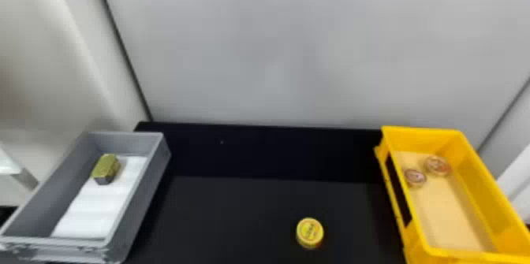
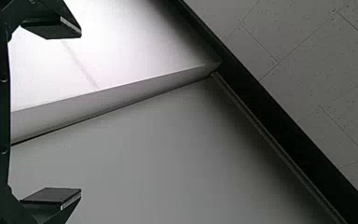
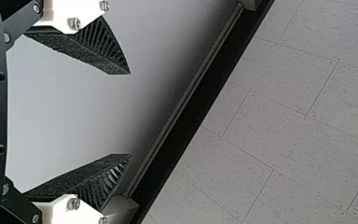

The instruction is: Pick up the round yellow can and place it in the yellow rectangular box

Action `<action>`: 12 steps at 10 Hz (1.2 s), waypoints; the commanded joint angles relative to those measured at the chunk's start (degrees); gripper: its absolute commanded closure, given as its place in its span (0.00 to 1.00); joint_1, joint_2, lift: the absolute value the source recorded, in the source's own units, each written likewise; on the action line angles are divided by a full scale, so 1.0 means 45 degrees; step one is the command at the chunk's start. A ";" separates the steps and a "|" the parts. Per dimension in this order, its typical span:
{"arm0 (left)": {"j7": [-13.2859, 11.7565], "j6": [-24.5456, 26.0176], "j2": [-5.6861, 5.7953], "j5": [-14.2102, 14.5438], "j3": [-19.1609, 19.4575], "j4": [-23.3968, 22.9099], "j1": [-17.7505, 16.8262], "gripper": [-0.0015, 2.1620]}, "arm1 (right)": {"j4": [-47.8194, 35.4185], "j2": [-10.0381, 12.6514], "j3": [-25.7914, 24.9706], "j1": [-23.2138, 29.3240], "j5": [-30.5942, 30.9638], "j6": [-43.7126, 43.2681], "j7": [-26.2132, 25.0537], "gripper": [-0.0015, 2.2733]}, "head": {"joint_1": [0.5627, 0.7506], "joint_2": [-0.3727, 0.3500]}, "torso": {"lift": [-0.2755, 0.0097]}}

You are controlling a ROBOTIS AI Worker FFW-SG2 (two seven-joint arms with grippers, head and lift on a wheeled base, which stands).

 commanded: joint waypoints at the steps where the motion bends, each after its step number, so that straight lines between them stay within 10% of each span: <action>1: 0.0010 -0.0006 0.0019 0.0000 -0.0002 0.0000 0.0002 0.04 | 0.0011 0.0006 0.0006 -0.0003 -0.0026 -0.0016 -0.0002 0.08 | 0.53 0.59 | 0.93; 8: -0.0010 -0.0006 0.0038 0.0019 -0.0021 0.0000 0.0022 0.04 | 0.0109 0.0064 -0.0013 0.0154 -0.0143 0.0395 -0.0022 0.08 | 0.53 0.59 | 0.93; 12: -0.0010 0.0033 -0.0020 0.0039 -0.0178 0.0058 -0.0037 0.04 | 0.0695 0.0650 0.0299 0.0075 -0.2976 0.6609 0.0330 0.09 | 0.53 0.59 | 0.93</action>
